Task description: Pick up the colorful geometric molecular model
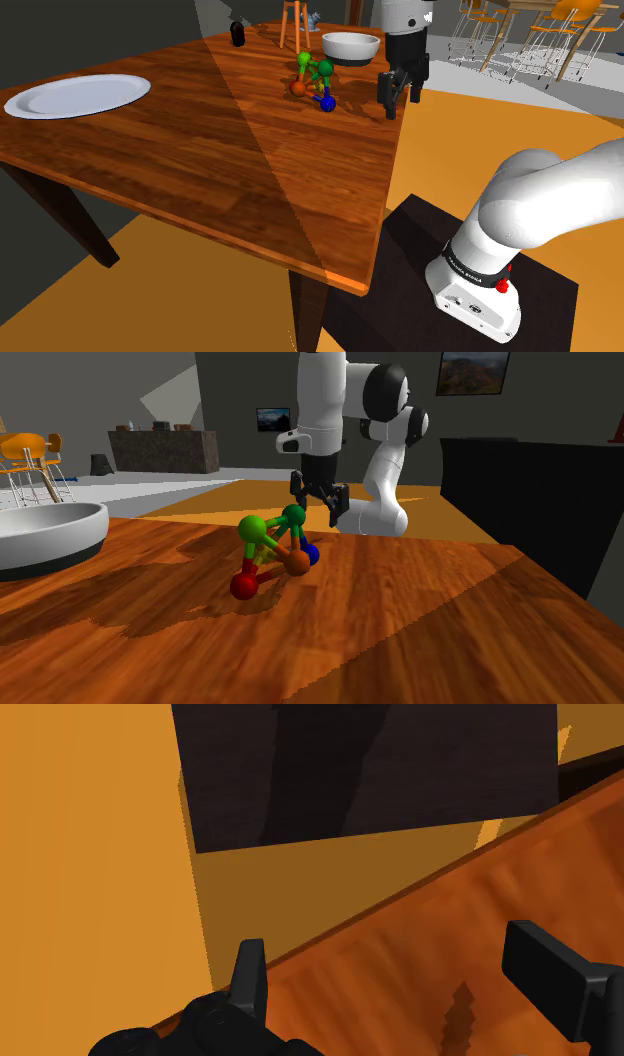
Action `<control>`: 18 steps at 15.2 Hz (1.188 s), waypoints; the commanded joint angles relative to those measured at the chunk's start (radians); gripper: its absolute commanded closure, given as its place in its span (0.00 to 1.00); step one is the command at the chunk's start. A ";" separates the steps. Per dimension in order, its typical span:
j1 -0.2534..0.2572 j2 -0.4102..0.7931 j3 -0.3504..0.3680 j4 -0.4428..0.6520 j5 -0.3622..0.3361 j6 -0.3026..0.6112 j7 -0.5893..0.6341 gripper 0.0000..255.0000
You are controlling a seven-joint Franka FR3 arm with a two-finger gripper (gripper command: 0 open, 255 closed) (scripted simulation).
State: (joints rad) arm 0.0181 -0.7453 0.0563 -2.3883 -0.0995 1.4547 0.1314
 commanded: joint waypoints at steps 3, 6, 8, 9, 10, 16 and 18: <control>0.003 0.069 0.009 0.075 0.015 0.001 0.010 0.00; 0.007 0.171 0.022 0.192 0.035 -0.004 0.023 0.00; 0.010 0.239 0.031 0.276 0.046 -0.013 0.031 0.00; 0.011 0.272 0.035 0.319 0.051 -0.019 0.036 0.00; 0.012 0.306 0.039 0.363 0.056 -0.026 0.040 0.00; 0.020 0.514 0.062 0.658 0.076 -0.090 0.067 0.00; 0.021 0.540 0.065 0.684 0.078 -0.088 0.071 0.00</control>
State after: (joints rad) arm 0.0388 -0.2256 0.1195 -1.7225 -0.0220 1.3637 0.2003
